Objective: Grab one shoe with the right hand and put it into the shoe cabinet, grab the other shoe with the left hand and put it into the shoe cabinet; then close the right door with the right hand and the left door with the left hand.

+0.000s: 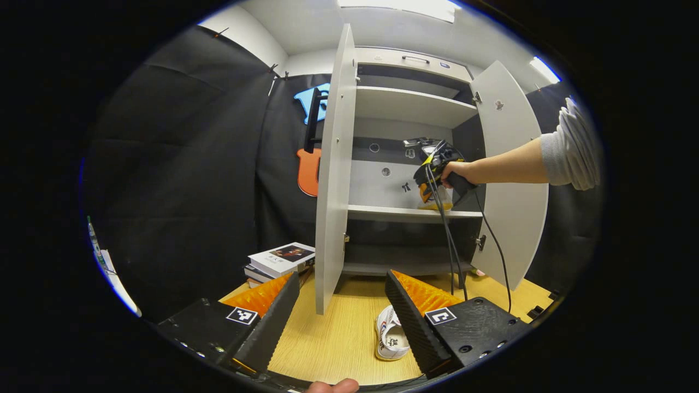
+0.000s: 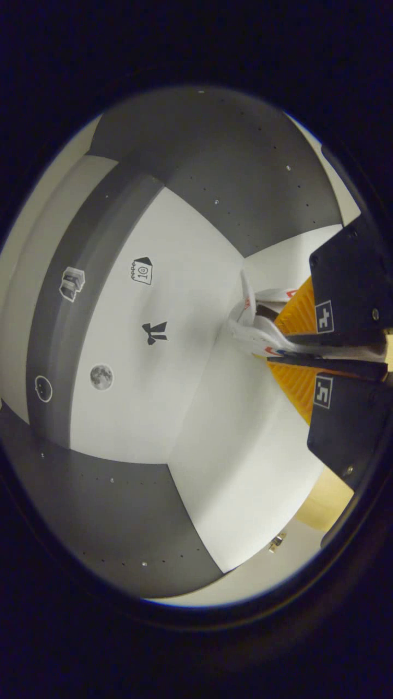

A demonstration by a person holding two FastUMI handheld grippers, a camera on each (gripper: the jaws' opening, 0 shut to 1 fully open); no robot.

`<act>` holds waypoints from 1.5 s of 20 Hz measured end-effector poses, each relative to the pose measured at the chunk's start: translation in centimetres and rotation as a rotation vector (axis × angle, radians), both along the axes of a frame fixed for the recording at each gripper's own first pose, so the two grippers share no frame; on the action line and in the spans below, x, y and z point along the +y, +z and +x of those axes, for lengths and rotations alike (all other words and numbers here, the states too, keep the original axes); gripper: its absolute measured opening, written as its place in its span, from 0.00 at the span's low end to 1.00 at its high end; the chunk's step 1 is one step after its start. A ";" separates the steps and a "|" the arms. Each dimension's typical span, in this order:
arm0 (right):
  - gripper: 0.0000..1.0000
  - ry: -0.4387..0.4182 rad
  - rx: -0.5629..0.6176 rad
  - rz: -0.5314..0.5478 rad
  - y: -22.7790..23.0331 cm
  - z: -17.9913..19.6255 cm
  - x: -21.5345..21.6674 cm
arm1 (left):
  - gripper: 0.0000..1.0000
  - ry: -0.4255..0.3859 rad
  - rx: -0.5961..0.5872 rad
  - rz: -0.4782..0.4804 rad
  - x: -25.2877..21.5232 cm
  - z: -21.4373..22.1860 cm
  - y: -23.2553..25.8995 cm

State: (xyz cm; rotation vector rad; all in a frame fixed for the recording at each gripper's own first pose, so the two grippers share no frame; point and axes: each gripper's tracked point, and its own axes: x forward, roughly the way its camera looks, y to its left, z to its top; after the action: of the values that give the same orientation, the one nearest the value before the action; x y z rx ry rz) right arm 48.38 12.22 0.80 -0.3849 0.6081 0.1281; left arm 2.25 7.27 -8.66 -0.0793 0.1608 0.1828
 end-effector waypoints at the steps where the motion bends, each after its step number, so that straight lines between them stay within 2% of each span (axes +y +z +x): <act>1: 0.16 0.006 -0.009 0.006 0.5 -0.5 0.0 | 0.95 0.000 0.000 -0.004 0.0 0.1 -0.1; 6: 0.18 0.087 -0.138 0.043 4.7 -5.5 -0.4 | 0.95 -0.023 -0.027 -0.012 -0.7 0.9 0.4; 11: 0.18 0.171 -0.290 0.157 7.6 -14.8 -1.0 | 0.95 -0.075 -0.049 -0.021 -2.8 2.1 0.8; 14: 0.18 0.157 -0.356 0.264 5.8 -20.9 -2.1 | 0.95 -0.097 -0.071 -0.021 -3.9 2.9 1.3; 18: 0.18 0.082 -0.449 0.411 2.4 -28.6 -4.6 | 0.95 -0.136 -0.096 0.006 -5.8 3.6 1.6; 21: 0.22 0.109 -0.507 0.457 -0.3 -33.8 -5.2 | 0.95 -0.163 -0.089 0.015 -7.4 3.8 1.1; 23: 0.31 0.113 -0.522 0.474 -1.7 -36.7 -5.9 | 0.95 -0.162 -0.075 0.016 -8.1 3.6 0.5; 24: 0.47 0.115 -0.532 0.475 -2.1 -37.9 -6.2 | 0.95 -0.171 -0.068 0.005 -8.7 3.5 -0.1; 26: 0.69 0.106 -0.543 0.472 -2.6 -39.2 -7.2 | 0.95 -0.192 -0.050 -0.001 -9.8 2.9 -1.0; 30: 0.84 0.087 -0.557 0.502 -2.5 -40.6 -8.4 | 0.95 -0.240 -0.001 0.008 -11.7 2.6 -3.4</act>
State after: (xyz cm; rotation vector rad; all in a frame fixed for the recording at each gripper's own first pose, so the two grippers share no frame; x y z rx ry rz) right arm 7.77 3.78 -1.68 0.0483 -0.0018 0.2396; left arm 4.80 -4.45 -12.04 -0.0514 0.1674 -0.0555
